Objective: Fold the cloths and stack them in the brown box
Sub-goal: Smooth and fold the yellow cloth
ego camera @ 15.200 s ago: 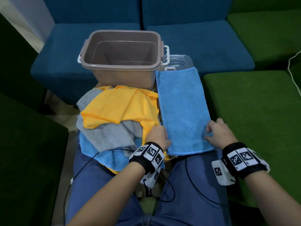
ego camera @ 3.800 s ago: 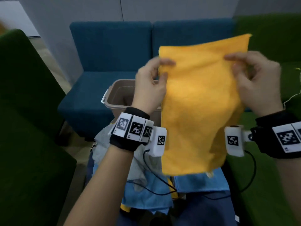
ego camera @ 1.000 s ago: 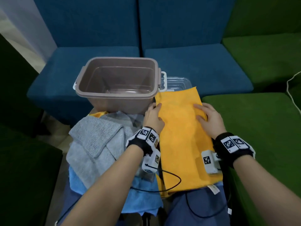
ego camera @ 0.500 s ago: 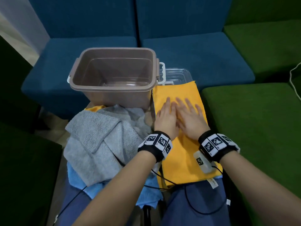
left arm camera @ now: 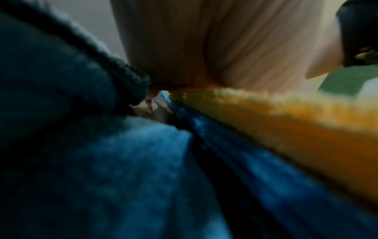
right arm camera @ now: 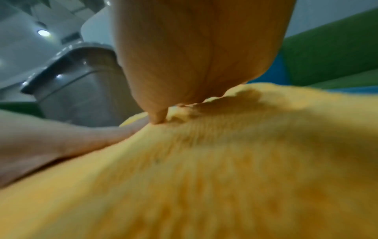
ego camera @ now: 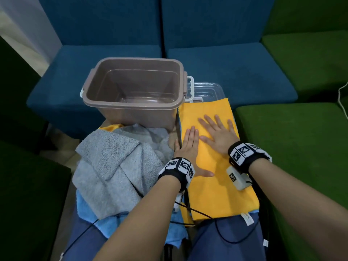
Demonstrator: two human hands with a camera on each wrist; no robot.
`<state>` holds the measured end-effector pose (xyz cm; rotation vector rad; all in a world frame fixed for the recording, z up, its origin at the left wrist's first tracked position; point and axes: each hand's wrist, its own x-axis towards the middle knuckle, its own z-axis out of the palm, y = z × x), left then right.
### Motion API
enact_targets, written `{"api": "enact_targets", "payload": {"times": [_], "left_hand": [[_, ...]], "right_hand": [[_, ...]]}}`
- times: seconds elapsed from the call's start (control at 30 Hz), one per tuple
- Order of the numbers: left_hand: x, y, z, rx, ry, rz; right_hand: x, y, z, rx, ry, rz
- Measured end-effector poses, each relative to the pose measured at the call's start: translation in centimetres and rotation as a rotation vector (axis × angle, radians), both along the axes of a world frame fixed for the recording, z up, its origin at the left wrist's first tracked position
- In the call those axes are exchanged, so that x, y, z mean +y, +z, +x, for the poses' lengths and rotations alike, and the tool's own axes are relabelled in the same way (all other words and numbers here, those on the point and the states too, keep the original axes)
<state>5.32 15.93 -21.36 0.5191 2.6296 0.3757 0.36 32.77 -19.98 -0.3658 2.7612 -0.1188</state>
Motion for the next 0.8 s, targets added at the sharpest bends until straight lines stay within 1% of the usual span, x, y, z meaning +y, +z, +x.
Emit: {"api": "enact_targets", "payload": {"times": [0.03,0.07,0.13,0.2,0.23,0.3,0.37,0.4,0.47,0.57,0.67,0.73,0.8], "left_hand": [[0.0,0.1,0.1,-0.004,-0.004,-0.007],[-0.1,0.1,0.0,-0.001,-0.008,-0.011],[-0.1,0.2,-0.1,-0.006,-0.01,-0.006],[-0.1,0.4,-0.1,-0.014,-0.012,-0.002],[-0.1,0.5,-0.1,-0.018,-0.011,-0.002],[-0.1,0.5,0.0,-0.02,-0.007,-0.001],[-0.1,0.5,0.1,-0.015,-0.008,-0.003],[-0.1,0.6,0.1,-0.021,-0.009,0.001],[-0.2,0.5,0.1,-0.021,-0.012,0.012],[-0.3,0.7,0.2,-0.031,-0.019,0.004],[-0.2,1.1,0.3,-0.037,-0.028,-0.038],[-0.1,1.7,0.4,-0.026,-0.042,-0.086],[0.3,2.4,0.8,0.013,-0.052,-0.161]], "right_hand": [[0.1,-0.1,-0.5,-0.032,-0.003,-0.014],[0.5,-0.1,-1.2,-0.053,-0.042,-0.018],[1.8,0.3,-2.8,-0.096,-0.17,0.005],[2.6,1.1,-3.9,-0.13,-0.246,0.059],[2.5,1.4,-3.9,-0.125,-0.243,0.094],[0.8,1.8,-2.4,-0.047,-0.178,0.137],[-1.5,1.3,0.6,0.028,-0.06,0.078],[-2.3,1.0,2.3,0.022,-0.008,0.027],[-2.0,0.0,4.9,-0.034,0.034,-0.029],[1.6,-0.8,6.5,-0.054,0.004,0.011],[4.1,-0.5,7.1,-0.062,-0.109,0.033],[3.6,-0.1,7.6,-0.051,-0.152,0.063],[2.2,0.0,8.5,-0.037,-0.128,0.059]]}}
